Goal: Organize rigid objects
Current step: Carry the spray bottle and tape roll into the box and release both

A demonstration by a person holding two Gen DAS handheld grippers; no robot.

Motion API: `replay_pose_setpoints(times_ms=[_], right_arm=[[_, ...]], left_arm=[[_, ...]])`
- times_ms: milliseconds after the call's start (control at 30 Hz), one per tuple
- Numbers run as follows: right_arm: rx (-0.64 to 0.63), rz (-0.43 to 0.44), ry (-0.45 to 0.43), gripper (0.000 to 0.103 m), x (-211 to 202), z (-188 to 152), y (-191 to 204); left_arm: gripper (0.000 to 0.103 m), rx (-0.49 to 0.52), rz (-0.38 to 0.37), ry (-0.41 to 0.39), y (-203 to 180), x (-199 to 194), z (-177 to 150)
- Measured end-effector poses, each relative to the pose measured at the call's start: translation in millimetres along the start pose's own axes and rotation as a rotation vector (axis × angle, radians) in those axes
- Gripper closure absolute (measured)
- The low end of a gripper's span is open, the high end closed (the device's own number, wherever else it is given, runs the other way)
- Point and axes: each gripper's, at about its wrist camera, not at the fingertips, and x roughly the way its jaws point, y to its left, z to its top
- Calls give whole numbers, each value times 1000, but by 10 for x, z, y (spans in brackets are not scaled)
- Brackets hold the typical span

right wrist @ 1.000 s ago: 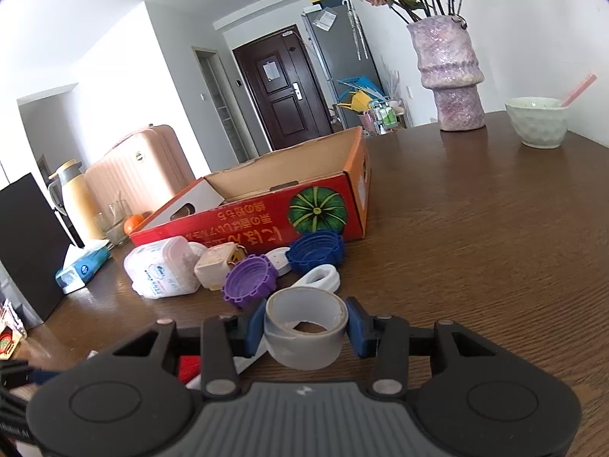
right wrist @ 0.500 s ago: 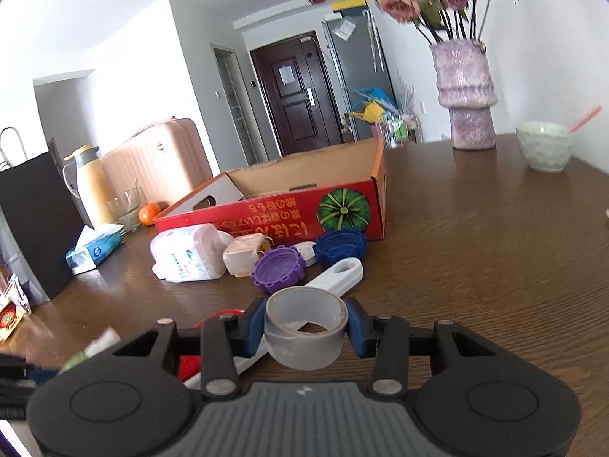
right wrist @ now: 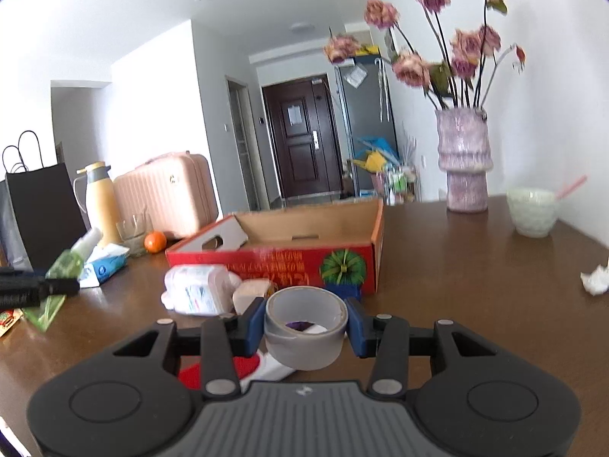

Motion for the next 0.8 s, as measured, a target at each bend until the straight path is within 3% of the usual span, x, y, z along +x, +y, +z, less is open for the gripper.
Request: replay_pose_setpoints(times_ms=[200,567,667,800], right_arm=[[-49,-12,-72,60,52,314,16],[-97,12,-158,60,549,1154,-99],[-108,30,-156,60,837,1449,-150],[-113,75,-116,60,1346,1931,-211]], left_arm=[[72,-34,-3,-96,56,173,350],[72,-93,-59,-150,459,800,1185],[72,-101,-89,-129,483,1124,1414],[72,-95,-147,-22,482,1754,1674]])
